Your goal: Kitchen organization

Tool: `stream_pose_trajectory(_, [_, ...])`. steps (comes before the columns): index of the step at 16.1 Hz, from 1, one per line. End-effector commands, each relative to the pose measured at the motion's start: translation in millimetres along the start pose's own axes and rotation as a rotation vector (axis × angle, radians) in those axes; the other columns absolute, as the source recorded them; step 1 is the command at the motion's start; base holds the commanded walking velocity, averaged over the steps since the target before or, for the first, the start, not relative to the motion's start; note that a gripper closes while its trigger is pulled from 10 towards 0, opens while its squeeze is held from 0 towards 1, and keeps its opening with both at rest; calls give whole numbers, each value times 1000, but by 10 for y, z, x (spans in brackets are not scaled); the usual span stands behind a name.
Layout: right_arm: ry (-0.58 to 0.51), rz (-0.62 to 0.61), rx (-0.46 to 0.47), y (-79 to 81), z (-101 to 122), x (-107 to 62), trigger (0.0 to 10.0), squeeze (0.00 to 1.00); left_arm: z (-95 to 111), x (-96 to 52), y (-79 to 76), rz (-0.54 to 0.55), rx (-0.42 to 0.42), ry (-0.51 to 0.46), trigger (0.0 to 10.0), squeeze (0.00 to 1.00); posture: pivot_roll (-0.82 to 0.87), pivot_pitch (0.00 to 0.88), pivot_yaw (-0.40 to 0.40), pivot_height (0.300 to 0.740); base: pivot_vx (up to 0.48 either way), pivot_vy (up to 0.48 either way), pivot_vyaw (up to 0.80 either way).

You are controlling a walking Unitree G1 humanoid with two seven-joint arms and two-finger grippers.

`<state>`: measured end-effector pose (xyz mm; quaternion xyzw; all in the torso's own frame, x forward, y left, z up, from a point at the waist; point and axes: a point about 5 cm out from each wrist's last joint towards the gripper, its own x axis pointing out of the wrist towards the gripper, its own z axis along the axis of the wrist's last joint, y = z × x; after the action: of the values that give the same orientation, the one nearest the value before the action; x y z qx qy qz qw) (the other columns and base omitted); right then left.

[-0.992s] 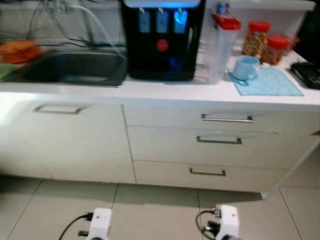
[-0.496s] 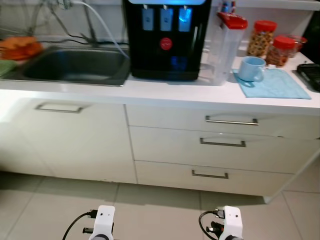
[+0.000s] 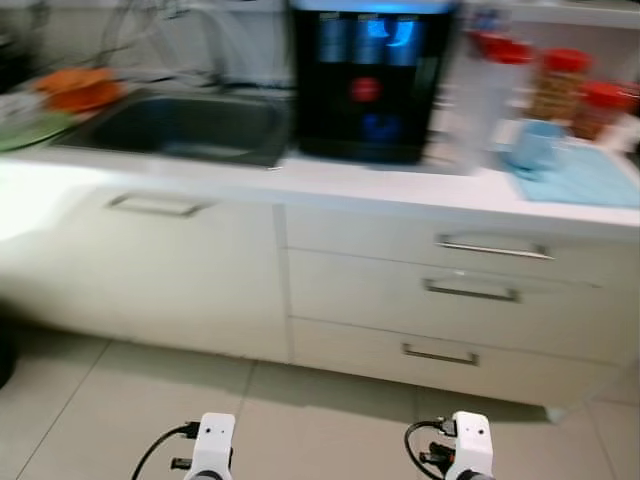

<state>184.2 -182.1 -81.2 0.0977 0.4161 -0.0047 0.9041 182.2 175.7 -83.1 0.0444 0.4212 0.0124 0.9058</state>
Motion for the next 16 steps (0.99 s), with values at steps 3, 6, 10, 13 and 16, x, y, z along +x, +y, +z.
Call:
stream_pose_trajectory(3, [-2, -1, 16, 3, 1, 1, 10000, 0, 2, 2, 10, 4, -7, 3, 10000, 0, -22, 0, 33, 740, 0, 346, 0])
stream_pose_trajectory(6, [11, -10, 23, -6, -6, 2, 10000, 0, 4, 2, 4, 3, -9, 1, 10000, 0, -19, 0, 31, 740, 0, 361, -400])
stream_pose_trajectory(10, [8, -8, 11, -4, -5, 1, 10000, 0, -2, -1, 6, 3, -12, 0, 10000, 0, -13, 2, 28, 740, 0, 373, -141])
stream_pose_trajectory(13, [10, -7, 9, -4, -5, 2, 10000, 0, -15, -5, 13, 6, -13, 2, 10000, 0, -9, 3, 26, 740, 0, 379, 0])
stream_pose_trajectory(16, [9, -7, 9, -7, -1, 2, 10000, 0, -18, -6, 12, 6, -12, 1, 10000, 0, -7, 9, 24, 740, 0, 375, 0])
